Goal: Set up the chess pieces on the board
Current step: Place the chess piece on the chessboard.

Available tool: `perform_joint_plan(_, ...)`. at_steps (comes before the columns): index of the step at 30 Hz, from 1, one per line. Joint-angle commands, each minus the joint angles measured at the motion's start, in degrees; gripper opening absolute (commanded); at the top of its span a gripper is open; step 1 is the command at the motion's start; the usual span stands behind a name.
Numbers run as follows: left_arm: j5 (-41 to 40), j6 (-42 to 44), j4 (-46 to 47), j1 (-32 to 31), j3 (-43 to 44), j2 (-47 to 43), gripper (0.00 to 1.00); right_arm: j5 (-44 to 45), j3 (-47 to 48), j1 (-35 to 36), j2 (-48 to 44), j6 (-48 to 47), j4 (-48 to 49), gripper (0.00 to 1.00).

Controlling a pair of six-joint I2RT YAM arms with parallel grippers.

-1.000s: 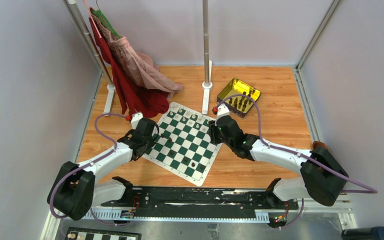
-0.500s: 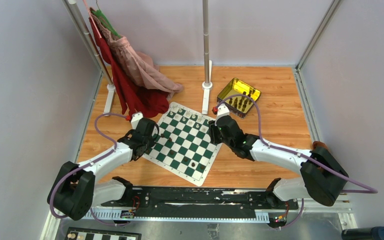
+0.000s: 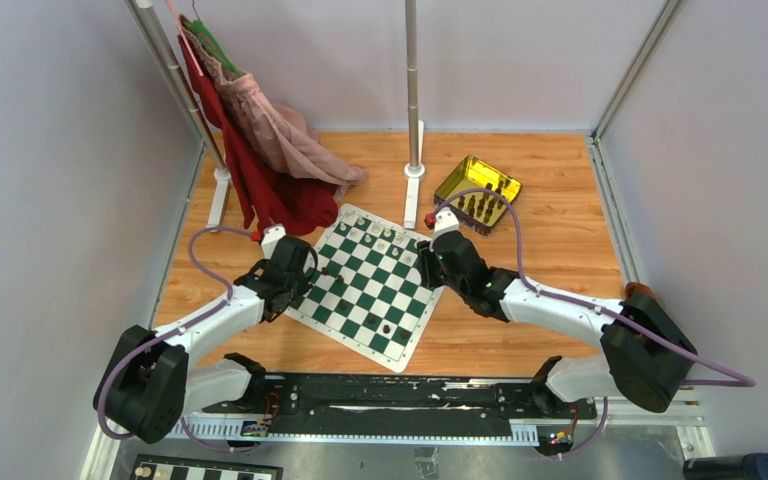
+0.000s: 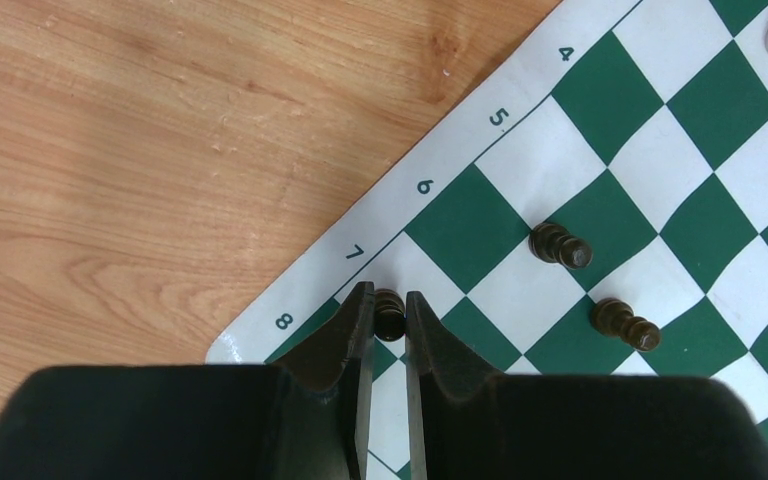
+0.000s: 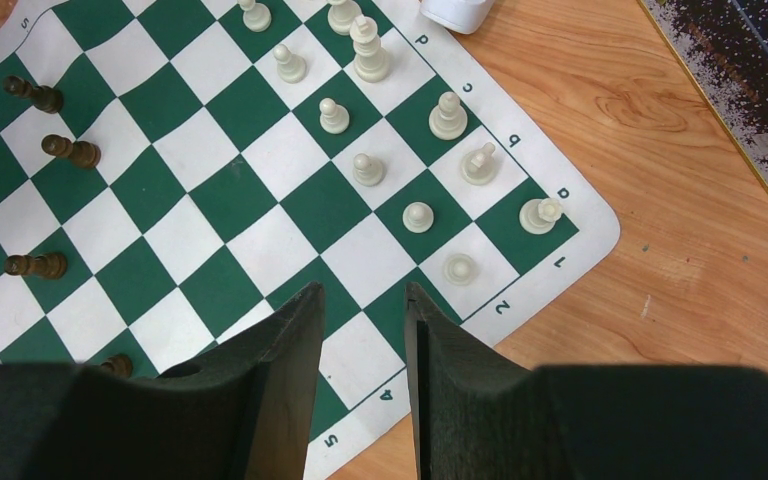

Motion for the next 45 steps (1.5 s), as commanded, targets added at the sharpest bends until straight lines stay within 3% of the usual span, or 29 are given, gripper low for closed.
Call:
perform_joint_plan(1,-0.3,-0.6,0.0,0.5,0.2,0.2,0.06,0.0,-0.3,-0.8,-0.6,0.7,0.8,0.4)
perform_joint_plan(45,-0.7,0.5,-0.7,0.5,3.1,1.1,0.06,0.2,-0.2,-0.8,-0.3,0.6,0.8,0.4)
